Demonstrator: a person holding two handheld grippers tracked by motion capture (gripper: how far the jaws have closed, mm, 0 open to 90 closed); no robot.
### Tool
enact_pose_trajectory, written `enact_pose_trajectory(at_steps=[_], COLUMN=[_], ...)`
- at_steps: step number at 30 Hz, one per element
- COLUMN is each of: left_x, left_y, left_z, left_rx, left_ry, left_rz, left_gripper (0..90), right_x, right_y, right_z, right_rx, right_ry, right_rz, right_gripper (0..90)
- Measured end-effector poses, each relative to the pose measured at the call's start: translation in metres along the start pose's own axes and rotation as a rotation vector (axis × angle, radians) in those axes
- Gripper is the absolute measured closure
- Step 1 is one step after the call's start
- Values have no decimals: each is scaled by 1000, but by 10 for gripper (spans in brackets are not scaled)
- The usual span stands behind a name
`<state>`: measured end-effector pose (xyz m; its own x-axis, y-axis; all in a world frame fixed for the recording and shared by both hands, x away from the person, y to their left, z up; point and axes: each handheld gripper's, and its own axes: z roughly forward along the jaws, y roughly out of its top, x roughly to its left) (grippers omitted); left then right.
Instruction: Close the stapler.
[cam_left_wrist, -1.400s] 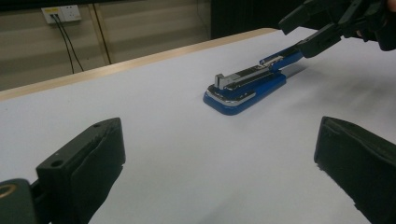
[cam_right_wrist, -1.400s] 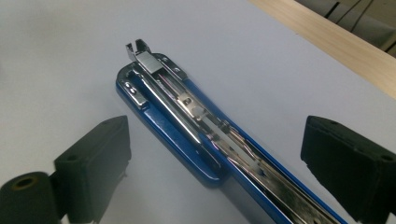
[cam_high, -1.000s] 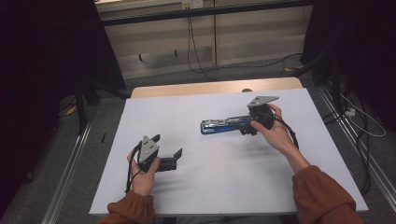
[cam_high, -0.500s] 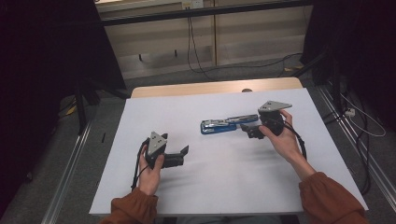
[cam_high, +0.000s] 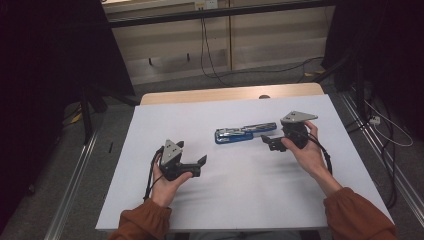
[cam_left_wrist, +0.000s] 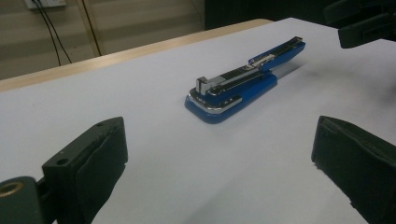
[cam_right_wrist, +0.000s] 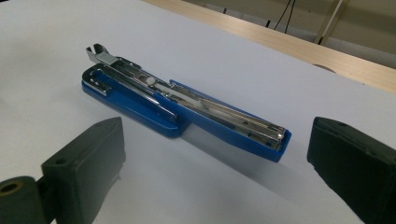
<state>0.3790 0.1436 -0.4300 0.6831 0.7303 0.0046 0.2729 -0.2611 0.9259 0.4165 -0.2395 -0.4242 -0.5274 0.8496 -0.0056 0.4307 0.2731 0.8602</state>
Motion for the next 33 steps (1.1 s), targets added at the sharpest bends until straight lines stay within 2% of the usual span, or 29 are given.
enact_pose_trajectory(at_steps=[2, 4, 6, 10, 13, 15, 18, 20, 21, 23, 25, 27, 28, 30, 32, 33], left_x=[-1, -1, -1, -1, -1, -1, 0, 1, 1, 2, 4, 5, 5, 4, 4, 4], left_y=[2, 3, 4, 6, 9, 12, 16, 16, 15, 14, 15, 18, 19, 19, 18, 18], left_z=[6, 10, 14, 21, 27, 29, 33, 36, 38, 42, 46, 50, 52, 57, 63, 65], left_rx=[-1, 5, 4, 5, 8, 0, -10, -9, -5, 16, 20, 23, 20, 19, 45, 40], left_ry=[-5, -12, -11, -26, -28, -27, -26, -16, -25, -22, -25, -23, -29, -16, -32, -34], left_rz=[17, 21, 23, 3, -3, -8, -34, -39, -47, -40, -33, -40, -47, -30, -26, -31], left_gripper=[47, 47, 49, 72, 106, 121, 180, 213, 231, 272, 348, 382, 432, 482, 580, 620], right_x=[0, 0, 2, 0, -2, -4, -5, -3, -2, -2, -2, -4, -5, -7, -9, -11], right_y=[-1, -1, -2, -5, -9, -11, -13, -13, -13, -11, -10, -10, -11, -12, -13, -13], right_z=[-2, -4, -5, -7, -6, -5, -3, -4, -4, -4, -4, -5, -5, -5, -5, -5], right_rx=[15, 10, 15, -16, -8, 1, 2, 2, -1, -12, -16, -15, -12, 1, 6, -4], right_ry=[-25, -18, -22, -11, -11, 2, 16, 20, 24, 27, 31, 31, 33, 32, 30, 27], right_rz=[-24, -15, -34, 9, 4, 21, 43, 27, 26, 15, 12, 15, 14, 11, 9, 18], right_gripper=[42, 38, 37, 38, 39, 42, 40, 44, 45, 51, 54, 54, 55, 54, 54, 54])
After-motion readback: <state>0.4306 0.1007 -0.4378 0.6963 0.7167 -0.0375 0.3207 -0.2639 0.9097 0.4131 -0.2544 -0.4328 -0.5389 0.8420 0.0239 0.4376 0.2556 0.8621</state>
